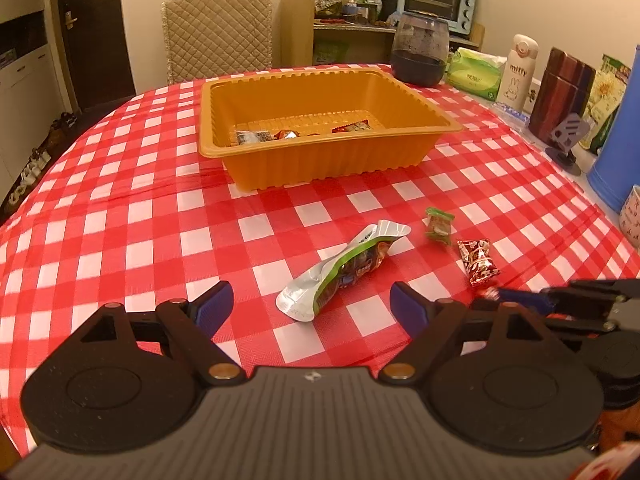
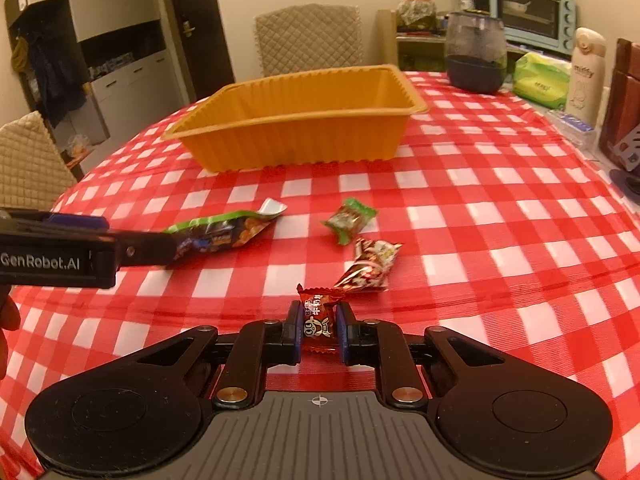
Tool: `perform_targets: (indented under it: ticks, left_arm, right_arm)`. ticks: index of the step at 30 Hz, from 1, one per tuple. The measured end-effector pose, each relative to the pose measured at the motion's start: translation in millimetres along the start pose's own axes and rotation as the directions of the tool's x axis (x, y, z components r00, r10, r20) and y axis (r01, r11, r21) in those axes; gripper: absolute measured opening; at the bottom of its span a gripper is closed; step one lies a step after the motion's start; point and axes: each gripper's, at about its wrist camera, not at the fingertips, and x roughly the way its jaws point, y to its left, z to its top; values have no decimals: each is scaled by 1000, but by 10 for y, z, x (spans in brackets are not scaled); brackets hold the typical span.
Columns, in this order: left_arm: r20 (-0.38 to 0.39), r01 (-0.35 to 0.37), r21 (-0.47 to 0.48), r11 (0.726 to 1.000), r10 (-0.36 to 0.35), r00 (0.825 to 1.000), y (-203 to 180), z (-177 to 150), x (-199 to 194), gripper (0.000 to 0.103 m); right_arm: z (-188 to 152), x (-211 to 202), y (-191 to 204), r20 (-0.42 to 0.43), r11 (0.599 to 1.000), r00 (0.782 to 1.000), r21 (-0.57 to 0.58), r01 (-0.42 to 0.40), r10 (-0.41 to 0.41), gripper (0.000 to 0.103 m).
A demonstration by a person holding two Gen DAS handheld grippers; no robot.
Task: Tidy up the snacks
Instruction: 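Grasp the green-wrapped bar with the left tool while the right tool grasps a red candy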
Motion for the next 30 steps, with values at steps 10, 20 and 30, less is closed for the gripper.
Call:
perform_targets:
  ticks: [10, 20, 30]
  left_arm:
    - [-19, 40, 184, 982, -37, 999, -141, 158, 271, 75]
    - [-75, 112, 298, 948, -94, 993, -319, 187, 538, 48]
    - [-124, 141, 351, 926, -104, 987, -323, 249, 677, 32]
  right_arm:
    - [74, -76, -147, 28, 997, 999, 75, 33, -35, 17]
    - [90, -68, -175, 28, 995, 999, 97, 29, -32, 17]
    - [97, -26, -187, 16, 993, 999, 113, 29, -31, 17]
